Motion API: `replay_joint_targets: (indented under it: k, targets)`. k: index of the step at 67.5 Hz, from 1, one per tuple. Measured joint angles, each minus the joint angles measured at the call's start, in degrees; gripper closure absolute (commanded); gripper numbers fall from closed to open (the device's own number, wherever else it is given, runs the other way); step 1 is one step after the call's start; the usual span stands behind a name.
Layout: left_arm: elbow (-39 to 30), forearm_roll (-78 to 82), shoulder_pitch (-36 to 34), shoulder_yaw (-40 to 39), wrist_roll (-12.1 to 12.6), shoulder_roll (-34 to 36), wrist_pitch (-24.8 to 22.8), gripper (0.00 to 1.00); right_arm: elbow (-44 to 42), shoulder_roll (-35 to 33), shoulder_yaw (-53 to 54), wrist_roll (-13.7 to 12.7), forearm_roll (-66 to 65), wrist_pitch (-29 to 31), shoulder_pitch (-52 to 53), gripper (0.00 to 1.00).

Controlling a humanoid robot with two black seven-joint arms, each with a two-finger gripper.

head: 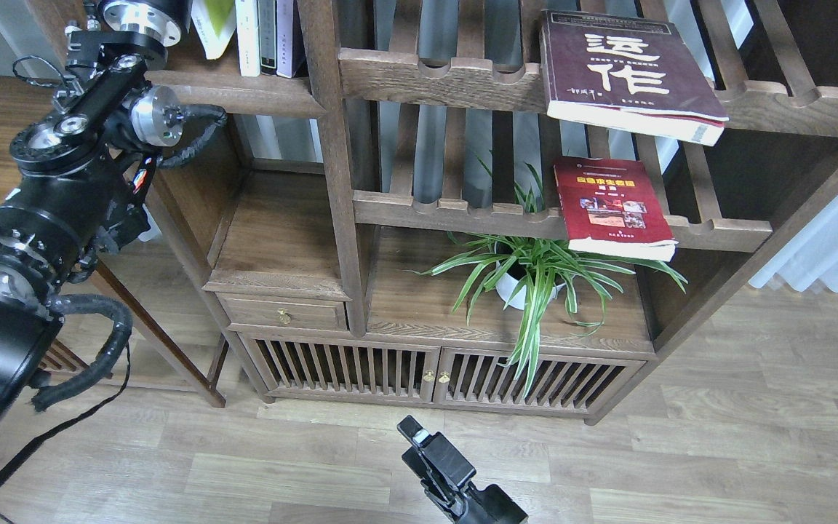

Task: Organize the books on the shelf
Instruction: 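Push the yellow-green book deeper into the top shelf with the left gripper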

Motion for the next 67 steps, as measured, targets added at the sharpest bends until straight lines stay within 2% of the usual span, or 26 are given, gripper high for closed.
replay_joint_targets:
  k: [4,19,30,33,39,43,54,63,67]
  targets:
    - [-0.01,0.0,-0.01,0.36,0.0,0.0,-0.22,0.66,0.0,0.0,0.0,0.0,0.0,0.0,-0.02,0.02]
    - [-0.27,0.0,-0.29,1.33,0.0,0.03,-1.27,0.93,0.0,0.0,0.0,0.0,0.0,0.0,-0.03,0.02]
    - [-0.27,0.0,-0.26,3.21,0.0,0.64,-3.39,0.97,0.0,0.0,0.0,0.0,0.07,0.0,-0.03,0.02]
    - [-0.27,0.0,-0.21,3.55,0.0,0.78,-4.14,0.95,0.0,0.0,0.0,0.0,0.08,0.0,-0.03,0.02]
    - [-0.25,0.0,-0.2,3.75,0.0,0.87,-4.98,0.83,0.0,0.0,0.0,0.0,0.08,0.0,-0.03,0.02]
    - [-0.2,0.0,-0.2,3.76,0.0,0.97,-4.98,0.67,0.0,0.0,0.0,0.0,0.04,0.0,-0.03,0.02]
    - [-0.18,0.01,-0.19,3.33,-0.02,1.33,-4.47,0.64,-0.02,0.0,-0.05,0.0,0.01,0.0,-0.03,0.02]
    - [-0.18,-0.07,-0.1,3.16,-0.02,1.33,-4.37,0.44,-0.08,0.0,-0.25,0.0,-0.06,0.0,-0.03,0.02]
    - [-0.18,-0.08,-0.09,3.1,-0.02,1.33,-4.28,0.39,-0.11,0.0,-0.3,0.0,-0.07,0.0,-0.03,0.02]
